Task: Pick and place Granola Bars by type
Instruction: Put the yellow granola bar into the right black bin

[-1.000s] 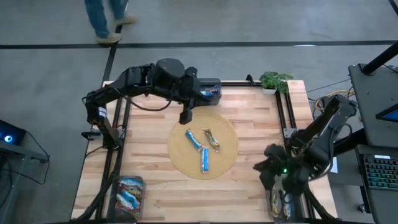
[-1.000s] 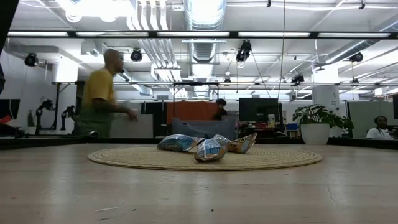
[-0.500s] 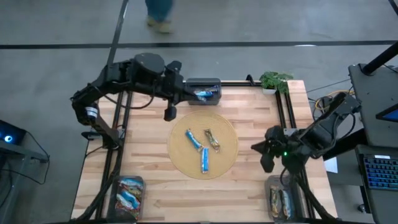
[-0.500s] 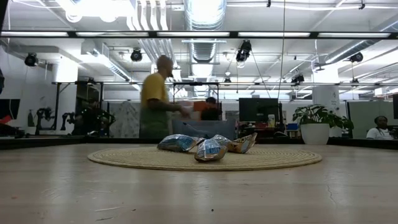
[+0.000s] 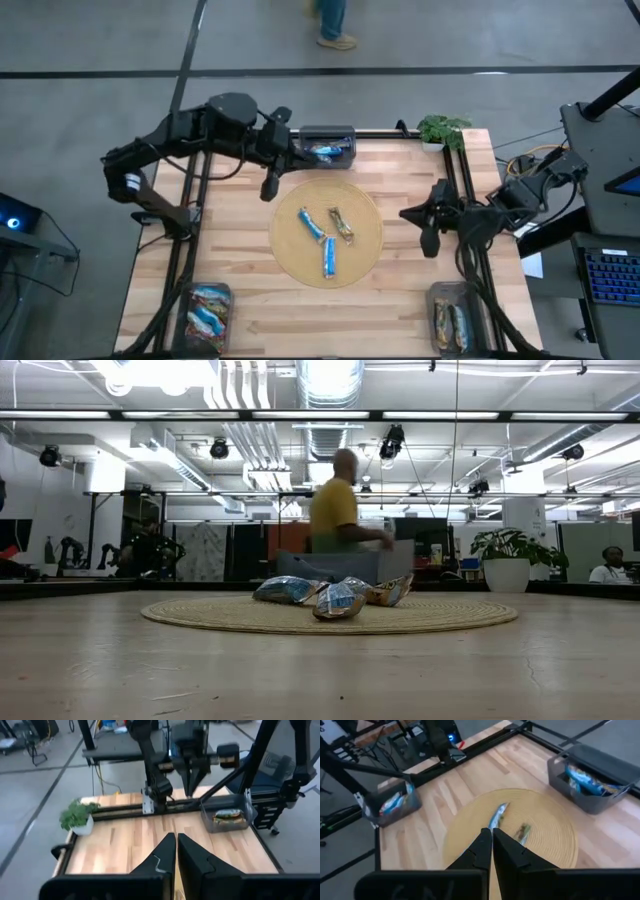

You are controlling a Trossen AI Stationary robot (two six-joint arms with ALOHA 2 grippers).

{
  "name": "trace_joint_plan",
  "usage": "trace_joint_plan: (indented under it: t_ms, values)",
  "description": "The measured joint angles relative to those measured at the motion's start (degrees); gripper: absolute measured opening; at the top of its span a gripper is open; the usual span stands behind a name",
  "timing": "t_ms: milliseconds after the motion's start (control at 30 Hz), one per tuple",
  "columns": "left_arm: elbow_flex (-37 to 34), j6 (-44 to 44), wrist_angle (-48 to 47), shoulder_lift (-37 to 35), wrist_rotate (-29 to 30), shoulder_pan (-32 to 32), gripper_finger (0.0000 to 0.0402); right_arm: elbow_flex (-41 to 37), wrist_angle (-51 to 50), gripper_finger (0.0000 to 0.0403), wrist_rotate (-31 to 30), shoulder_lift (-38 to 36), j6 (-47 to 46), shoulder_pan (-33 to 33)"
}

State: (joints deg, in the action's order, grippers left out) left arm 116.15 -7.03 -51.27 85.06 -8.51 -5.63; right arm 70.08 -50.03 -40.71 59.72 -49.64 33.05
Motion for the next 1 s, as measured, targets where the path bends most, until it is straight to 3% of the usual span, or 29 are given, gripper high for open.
trace_joint_plan:
  t_ms: [267,533,733,833,1000]
  values:
    - [-22.84,3.15,13.9,-11.72,2.17,-0.5,0.0,0.0,-0.19,0.0008,0.26,-0.11,1.28,-2.04]
    - [-37.71,6.99,18.62,-19.64,10.39,-0.72,0.0,0.0,-0.23,0.0008,0.37,-0.09,2.09,-2.79]
    - [-44.14,13.5,19.63,-21.53,10.55,-0.76,0.0,0.0,-0.19,0.0008,0.39,-0.09,1.39,-3.14]
    - [-45.39,16.87,19.25,-21.39,7.96,-1.39,0.0006,0.0,-0.2,0.0008,0.39,-0.09,0.36,-3.12]
    - [-45.41,16.02,18.07,-20.26,6.67,-1.46,0.0059,0.0,-0.17,0.0008,0.4,-0.09,-0.92,-3.12]
